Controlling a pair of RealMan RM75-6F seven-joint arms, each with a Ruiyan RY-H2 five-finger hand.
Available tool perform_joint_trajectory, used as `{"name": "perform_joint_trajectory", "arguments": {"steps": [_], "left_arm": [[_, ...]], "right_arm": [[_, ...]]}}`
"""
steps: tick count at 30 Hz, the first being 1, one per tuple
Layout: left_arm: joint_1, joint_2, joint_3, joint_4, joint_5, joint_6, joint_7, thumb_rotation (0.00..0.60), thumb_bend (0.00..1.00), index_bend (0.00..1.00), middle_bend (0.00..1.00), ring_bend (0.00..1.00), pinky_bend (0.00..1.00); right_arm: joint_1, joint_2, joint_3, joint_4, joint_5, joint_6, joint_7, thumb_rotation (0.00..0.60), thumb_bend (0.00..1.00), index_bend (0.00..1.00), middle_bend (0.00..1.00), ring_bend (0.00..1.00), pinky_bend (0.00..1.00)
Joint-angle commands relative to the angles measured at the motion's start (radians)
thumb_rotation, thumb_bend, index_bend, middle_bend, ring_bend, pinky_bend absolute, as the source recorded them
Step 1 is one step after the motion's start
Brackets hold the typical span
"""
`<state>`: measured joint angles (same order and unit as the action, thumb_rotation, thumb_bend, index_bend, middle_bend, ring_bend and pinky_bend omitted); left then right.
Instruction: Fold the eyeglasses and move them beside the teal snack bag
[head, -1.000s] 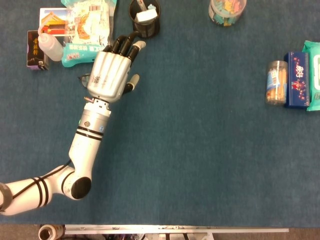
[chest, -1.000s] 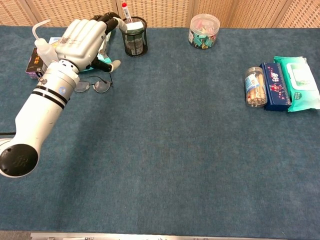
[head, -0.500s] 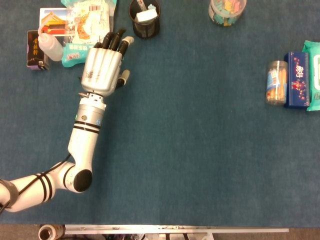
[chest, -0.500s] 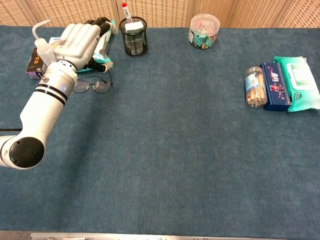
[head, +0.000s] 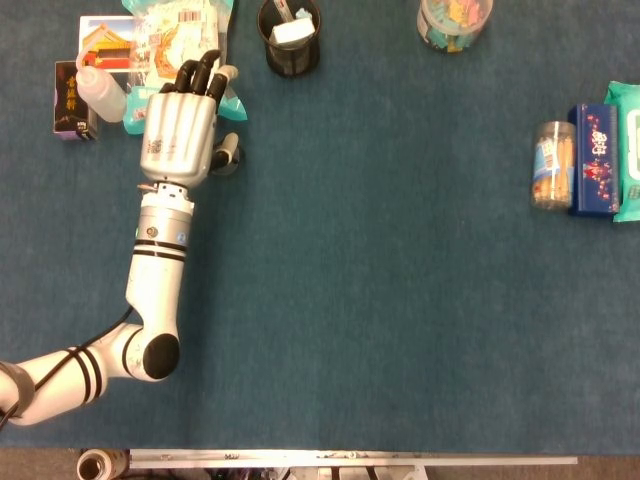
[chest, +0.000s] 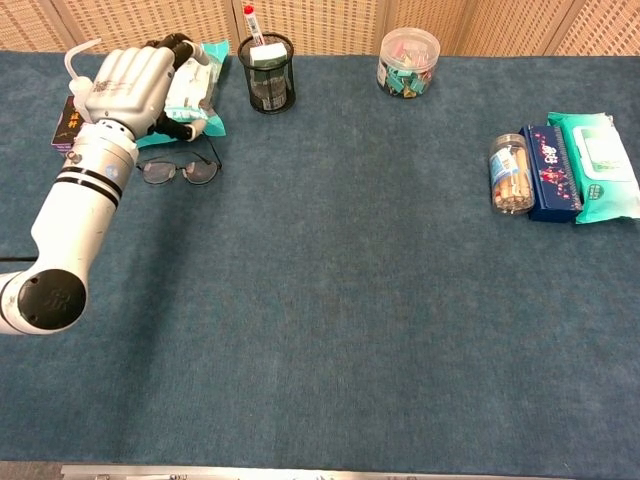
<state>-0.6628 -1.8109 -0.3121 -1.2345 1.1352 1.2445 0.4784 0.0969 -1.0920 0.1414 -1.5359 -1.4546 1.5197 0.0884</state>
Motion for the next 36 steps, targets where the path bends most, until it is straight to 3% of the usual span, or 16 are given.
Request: {"name": "perform_joint_trajectory", "arguments": {"steps": [1, 14, 21, 36], "left_arm": [[0.001, 0.000, 0.004, 0.004, -0.002, -0.002, 0.000, 0.600, 0.24, 0.22, 0.16, 0.19, 0.46], [0.007, 0.001, 0.014, 0.013, -0.008, -0.007, -0.014, 0.600, 0.25, 0.22, 0.16, 0.19, 0.46], [0.008, -0.001, 0.014, 0.018, -0.019, -0.013, -0.016, 0.600, 0.36, 0.22, 0.16, 0.19, 0.46], [0.018, 0.010, 0.022, -0.010, -0.014, -0.012, -0.038, 0.600, 0.36, 0.22, 0.16, 0.19, 0.46]], "right_arm": [[0.001, -0.001, 0.000, 0.000, -0.001, -0.001, -0.001, 0.600, 0.17, 0.23, 0.34, 0.32, 0.54], [0.001, -0.003, -0.001, 0.000, -0.001, -0.002, -0.003, 0.600, 0.17, 0.23, 0.34, 0.32, 0.54], [0.000, -0.004, -0.001, 0.001, -0.001, -0.002, -0.002, 0.600, 0.17, 0.23, 0.34, 0.32, 0.54], [0.002, -0.004, 0.000, 0.001, 0.000, -0.004, -0.001, 0.600, 0.17, 0.23, 0.34, 0.32, 0.54]]}}
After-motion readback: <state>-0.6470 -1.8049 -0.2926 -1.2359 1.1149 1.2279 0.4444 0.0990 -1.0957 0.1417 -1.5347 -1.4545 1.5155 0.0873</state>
